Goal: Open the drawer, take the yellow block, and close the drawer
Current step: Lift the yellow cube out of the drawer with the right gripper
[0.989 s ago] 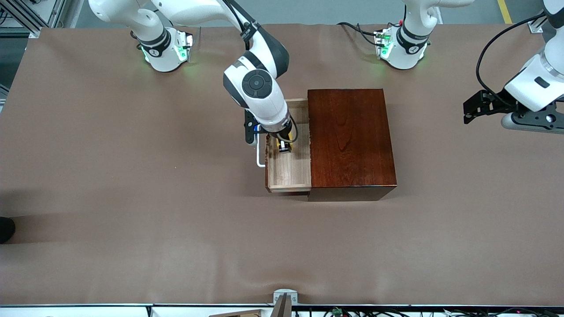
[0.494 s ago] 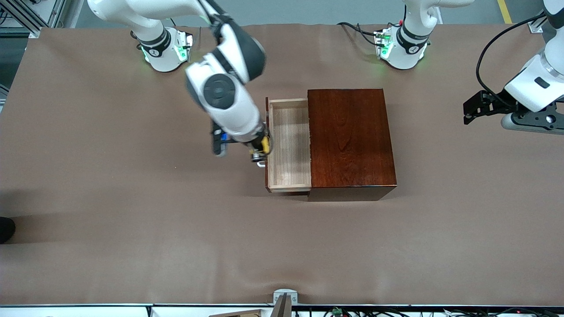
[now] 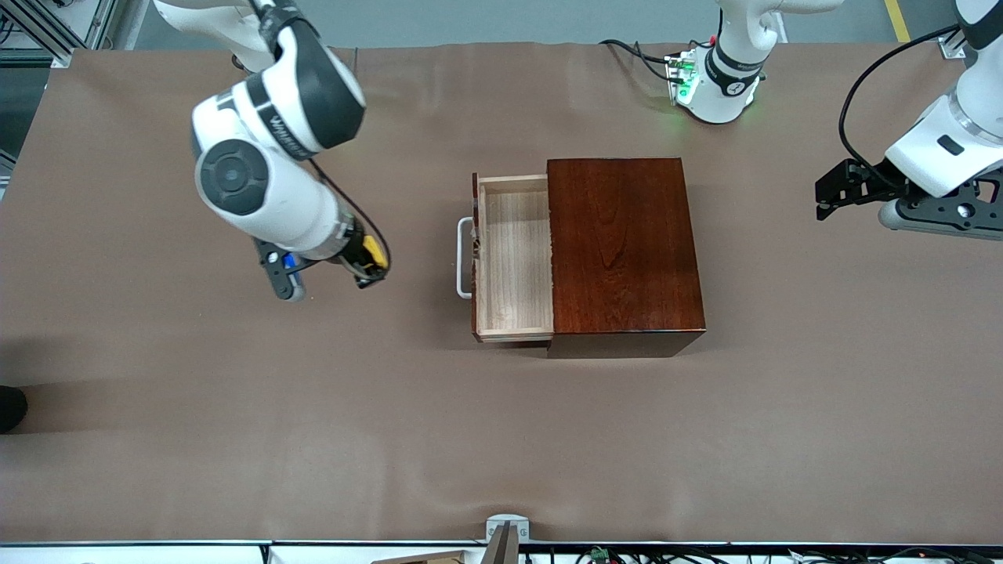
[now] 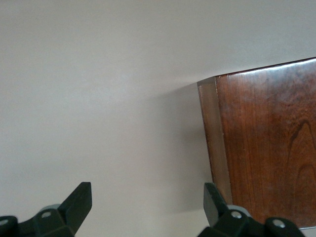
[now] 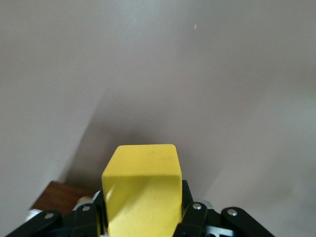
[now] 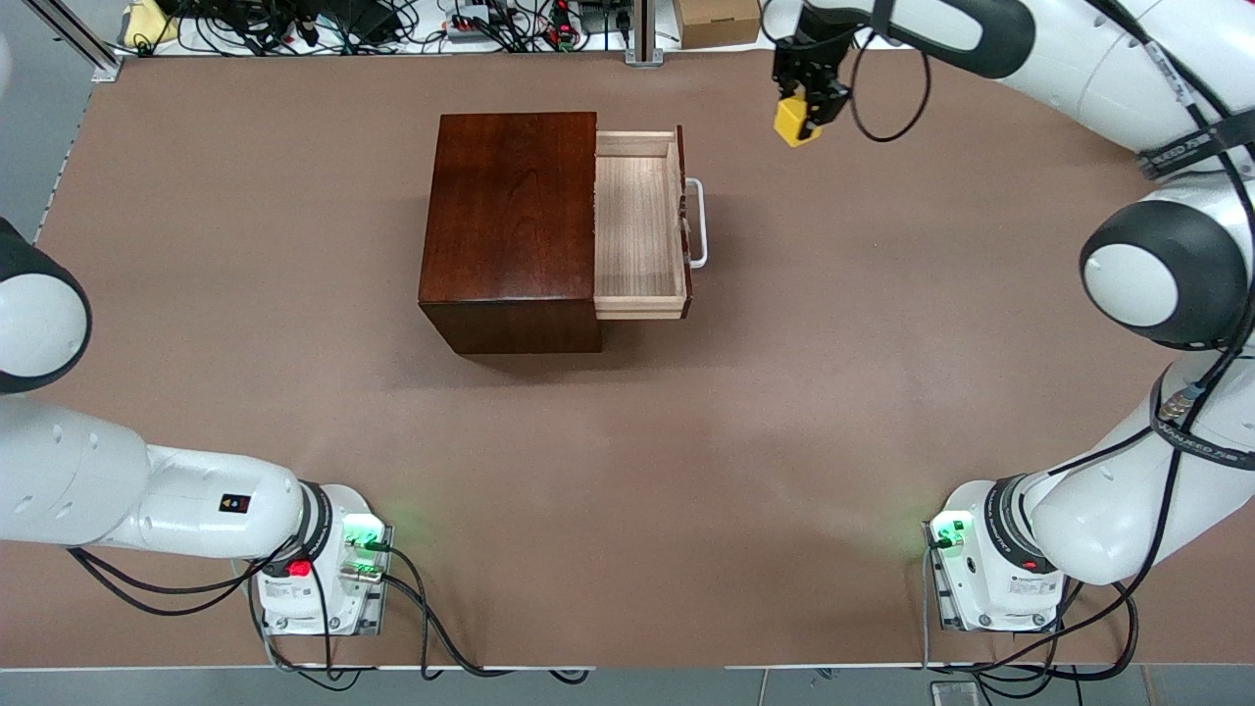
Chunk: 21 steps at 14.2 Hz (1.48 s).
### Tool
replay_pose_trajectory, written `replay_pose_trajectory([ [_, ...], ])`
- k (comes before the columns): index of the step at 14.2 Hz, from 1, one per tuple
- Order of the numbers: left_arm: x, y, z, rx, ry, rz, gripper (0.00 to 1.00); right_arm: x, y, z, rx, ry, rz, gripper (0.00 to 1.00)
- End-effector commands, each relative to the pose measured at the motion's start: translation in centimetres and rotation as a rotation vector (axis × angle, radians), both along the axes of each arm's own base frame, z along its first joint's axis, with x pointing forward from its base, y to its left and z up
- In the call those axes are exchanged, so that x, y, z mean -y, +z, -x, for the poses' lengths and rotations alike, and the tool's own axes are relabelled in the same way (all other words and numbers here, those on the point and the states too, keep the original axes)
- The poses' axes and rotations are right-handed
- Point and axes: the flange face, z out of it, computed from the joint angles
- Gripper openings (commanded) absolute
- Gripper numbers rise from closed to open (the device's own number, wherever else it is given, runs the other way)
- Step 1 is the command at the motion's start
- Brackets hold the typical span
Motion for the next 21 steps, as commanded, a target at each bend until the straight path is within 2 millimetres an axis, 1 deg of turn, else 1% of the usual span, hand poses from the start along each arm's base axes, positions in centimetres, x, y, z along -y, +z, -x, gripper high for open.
replay_pose_trajectory([
  [1, 0.7, 0.5, 0.0, 0.013, -0.031, -0.023, 1.00, 4.0, -0.5, 1.9, 0.003, 0.113, -0.015, 0.00],
  [2, 0.7, 0.5, 0.0, 0.013, -0.031, -0.023, 1.00, 5.9, -1.0, 1.9, 0.003, 0.162, -0.027, 0.00],
  [5, 0.8, 0.6, 0.0, 0.014, -0.032, -0.022, 1.00, 10.2, -3.1, 2.2, 0.000, 0.309, -0.063, 0.00],
  [7, 1.0, 0.6, 0.0, 0.014, -0.029, -0.021, 1.00, 14.7, -5.7, 1.9, 0.013, 0.386, -0.088, 0.00],
  [9, 1.3, 0.6, 0.1, 0.015, -0.026, -0.021, 1.00, 20.2, -8.0, 1.8, 0.027, 0.552, -0.141, 0.00],
  [10, 1.2, 0.6, 0.1, 0.015, -0.024, -0.021, 1.00, 22.2, -9.3, 2.0, 0.040, 0.606, -0.156, 0.00],
  [11, 1.2, 0.6, 0.1, 0.015, -0.024, -0.021, 1.00, 23.5, -10.5, 2.3, 0.058, 0.641, -0.161, 0.00],
  [13, 1.2, 0.6, 0.0, 0.016, -0.024, -0.021, 1.00, 26.8, -13.2, 2.8, 0.097, 0.744, -0.152, 0.00],
  [14, 1.4, 0.6, 0.0, 0.019, -0.025, -0.020, 1.00, 28.8, -14.9, 3.1, 0.102, 0.800, -0.144, 0.00],
  [15, 1.6, 0.7, 0.0, 0.023, -0.025, -0.019, 1.00, 30.7, -16.6, 3.4, 0.093, 0.818, -0.153, 0.00],
  [16, 1.6, 0.7, 0.0, 0.023, -0.025, -0.019, 1.00, 31.5, -18.1, 3.4, 0.077, 0.833, -0.162, 0.00],
  [17, 1.8, 0.7, 0.1, 0.023, -0.029, -0.019, 1.00, 32.1, -18.8, 3.3, 0.077, 0.858, -0.154, 0.00],
  [19, 2.0, 0.7, 0.1, 0.023, -0.032, -0.019, 1.00, 33.9, -20.0, 3.3, 0.069, 0.904, -0.123, 0.00],
  [20, 2.1, 0.7, 0.1, 0.023, -0.034, -0.019, 1.00, 34.6, -20.7, 3.2, 0.074, 0.912, -0.118, 0.00],
  [21, 2.1, 0.7, 0.1, 0.024, -0.034, -0.019, 1.00, 34.7, -21.3, 3.4, 0.069, 0.939, -0.127, 0.00],
])
